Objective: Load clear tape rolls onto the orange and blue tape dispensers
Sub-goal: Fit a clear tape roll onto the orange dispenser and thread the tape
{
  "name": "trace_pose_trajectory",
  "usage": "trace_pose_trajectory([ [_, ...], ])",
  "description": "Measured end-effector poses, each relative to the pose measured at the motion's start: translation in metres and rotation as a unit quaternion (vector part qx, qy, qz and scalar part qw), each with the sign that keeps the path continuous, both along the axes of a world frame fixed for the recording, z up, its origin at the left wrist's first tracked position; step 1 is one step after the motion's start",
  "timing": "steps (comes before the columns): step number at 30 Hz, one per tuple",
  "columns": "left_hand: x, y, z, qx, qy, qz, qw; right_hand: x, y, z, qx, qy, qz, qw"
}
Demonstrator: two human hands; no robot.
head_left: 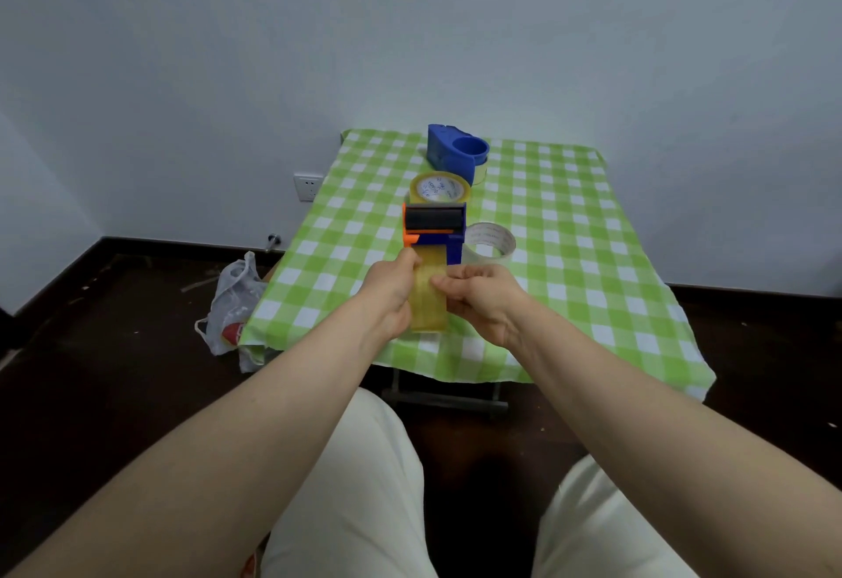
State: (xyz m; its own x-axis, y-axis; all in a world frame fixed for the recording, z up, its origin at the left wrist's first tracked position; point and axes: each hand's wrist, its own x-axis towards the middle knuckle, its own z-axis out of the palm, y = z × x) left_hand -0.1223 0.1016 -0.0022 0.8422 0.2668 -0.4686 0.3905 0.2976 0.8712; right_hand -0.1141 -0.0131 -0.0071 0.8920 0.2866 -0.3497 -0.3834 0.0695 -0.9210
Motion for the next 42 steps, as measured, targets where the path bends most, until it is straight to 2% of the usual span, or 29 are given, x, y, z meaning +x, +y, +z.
trace_pose_trajectory([
  [6, -0.001, -0.001, 0.005, -0.010, 0.010, -0.002, 1.000, -0.001, -0.004, -0.001, 0.009, 0.005, 0.010, 1.000],
  [10, -0.006, -0.003, 0.008, -0.014, -0.002, -0.025, 1.000, 0.003, -0.005, -0.002, 0.046, 0.033, -0.035, 0.998],
  [17, -0.005, 0.001, 0.005, -0.015, 0.004, -0.019, 1.000, -0.004, 0.001, 0.001, -0.020, -0.006, 0.007, 1.000],
  [21, -0.006, 0.001, 0.006, -0.010, 0.015, -0.026, 1.000, -0.004, 0.003, 0.001, -0.024, 0.004, -0.001, 1.000],
  [28, -0.005, 0.004, 0.000, -0.038, 0.004, -0.051, 0.998, -0.001, 0.000, 0.001, 0.035, 0.056, -0.040, 0.997],
  [33, -0.007, 0.005, 0.006, -0.089, 0.017, -0.079, 0.993, 0.000, 0.005, 0.002, -0.002, 0.048, -0.061, 0.997],
  [42, -0.006, 0.004, 0.006, -0.107, 0.021, -0.030, 0.994, -0.006, -0.002, 0.002, -0.014, -0.004, 0.015, 1.000],
])
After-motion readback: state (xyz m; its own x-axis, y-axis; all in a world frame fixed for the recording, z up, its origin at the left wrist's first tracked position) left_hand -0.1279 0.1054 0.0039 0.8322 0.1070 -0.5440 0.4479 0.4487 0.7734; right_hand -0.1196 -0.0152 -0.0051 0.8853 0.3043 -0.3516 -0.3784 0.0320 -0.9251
